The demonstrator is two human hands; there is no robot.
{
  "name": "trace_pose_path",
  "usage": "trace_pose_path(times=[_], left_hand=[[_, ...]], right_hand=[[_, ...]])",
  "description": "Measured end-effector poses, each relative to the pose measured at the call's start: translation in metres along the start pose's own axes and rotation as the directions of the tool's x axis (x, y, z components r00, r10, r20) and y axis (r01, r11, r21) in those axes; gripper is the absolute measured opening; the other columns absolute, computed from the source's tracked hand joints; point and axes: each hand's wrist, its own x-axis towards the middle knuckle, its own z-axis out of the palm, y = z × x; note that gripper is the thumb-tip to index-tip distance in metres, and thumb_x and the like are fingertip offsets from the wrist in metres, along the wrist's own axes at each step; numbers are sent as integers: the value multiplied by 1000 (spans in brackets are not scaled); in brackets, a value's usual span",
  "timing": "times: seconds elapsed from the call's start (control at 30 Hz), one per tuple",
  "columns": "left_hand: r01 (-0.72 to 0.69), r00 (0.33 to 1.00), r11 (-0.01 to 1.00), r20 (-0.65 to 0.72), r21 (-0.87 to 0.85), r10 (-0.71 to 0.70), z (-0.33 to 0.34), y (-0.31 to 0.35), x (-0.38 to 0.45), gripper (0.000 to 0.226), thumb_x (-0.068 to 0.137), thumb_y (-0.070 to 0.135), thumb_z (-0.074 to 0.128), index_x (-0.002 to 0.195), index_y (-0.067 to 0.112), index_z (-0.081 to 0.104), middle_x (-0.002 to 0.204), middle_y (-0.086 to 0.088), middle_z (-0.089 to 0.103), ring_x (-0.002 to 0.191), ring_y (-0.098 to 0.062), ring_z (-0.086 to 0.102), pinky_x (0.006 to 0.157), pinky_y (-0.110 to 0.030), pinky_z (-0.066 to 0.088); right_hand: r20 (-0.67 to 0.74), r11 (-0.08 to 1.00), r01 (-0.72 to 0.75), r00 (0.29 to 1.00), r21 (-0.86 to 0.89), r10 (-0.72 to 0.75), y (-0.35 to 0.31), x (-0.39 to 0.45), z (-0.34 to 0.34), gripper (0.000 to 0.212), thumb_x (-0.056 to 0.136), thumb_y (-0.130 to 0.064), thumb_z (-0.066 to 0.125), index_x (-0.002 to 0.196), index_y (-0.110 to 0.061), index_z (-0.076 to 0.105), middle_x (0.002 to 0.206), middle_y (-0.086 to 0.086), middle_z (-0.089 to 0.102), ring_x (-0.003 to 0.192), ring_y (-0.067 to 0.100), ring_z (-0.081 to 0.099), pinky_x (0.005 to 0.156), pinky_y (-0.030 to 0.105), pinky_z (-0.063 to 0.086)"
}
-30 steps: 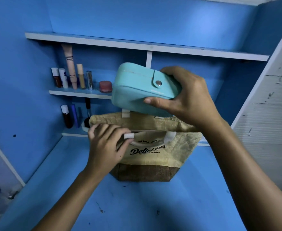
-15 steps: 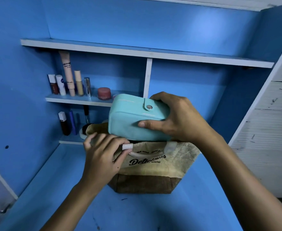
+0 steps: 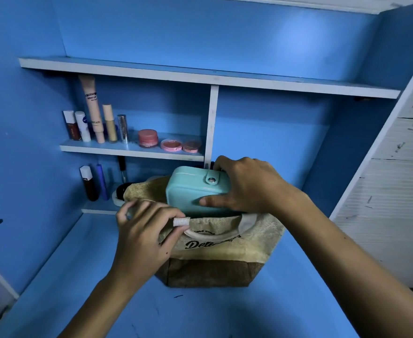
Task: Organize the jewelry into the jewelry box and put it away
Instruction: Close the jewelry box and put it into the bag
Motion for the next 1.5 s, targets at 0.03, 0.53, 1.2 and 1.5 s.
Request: trace_pose_path(times=[0.03, 0.53, 1.2, 1.5], left_hand=[[1, 1000, 1000, 0, -7, -1, -1, 0, 1, 18, 86, 41, 66, 87, 24, 67, 90, 14, 66, 89, -15, 62, 94, -43, 31], [-103, 984, 983, 129, -152, 123, -21, 8, 2, 11, 87, 37, 63, 81, 28, 64, 86, 21, 61, 88, -5, 56, 94, -34, 29], [-267, 881, 940, 342, -210, 327, -47, 24, 20, 12, 93, 42, 57, 86, 38, 66, 83, 25, 60, 84, -2, 52, 97, -37, 31], [-234, 873, 941, 373, -245, 315, -51, 21, 21, 10, 94, 43, 55, 89, 39, 63, 84, 26, 59, 85, 0, 52, 98, -39, 32]], right_hand=[[18, 1000, 16, 1000, -20, -16, -1, 0, -2, 70, 73, -81, 61, 118, -29, 46, 97, -5, 56, 83, 19, 47, 71, 34, 37], [363, 976, 179, 907, 127, -213, -4, 38, 53, 73, 78, -47, 79, 136, -25, 40, 125, -2, 56, 102, 17, 53, 81, 32, 43], [653, 994, 62, 750, 87, -104, -18, 59, 36, 56, 80, -64, 69, 124, -34, 51, 118, -5, 59, 104, 21, 60, 85, 37, 53], [701, 924, 232, 711, -305, 53, -24, 64, 40, 80, 73, -76, 65, 141, -35, 51, 138, -5, 57, 122, 23, 56, 100, 42, 47]])
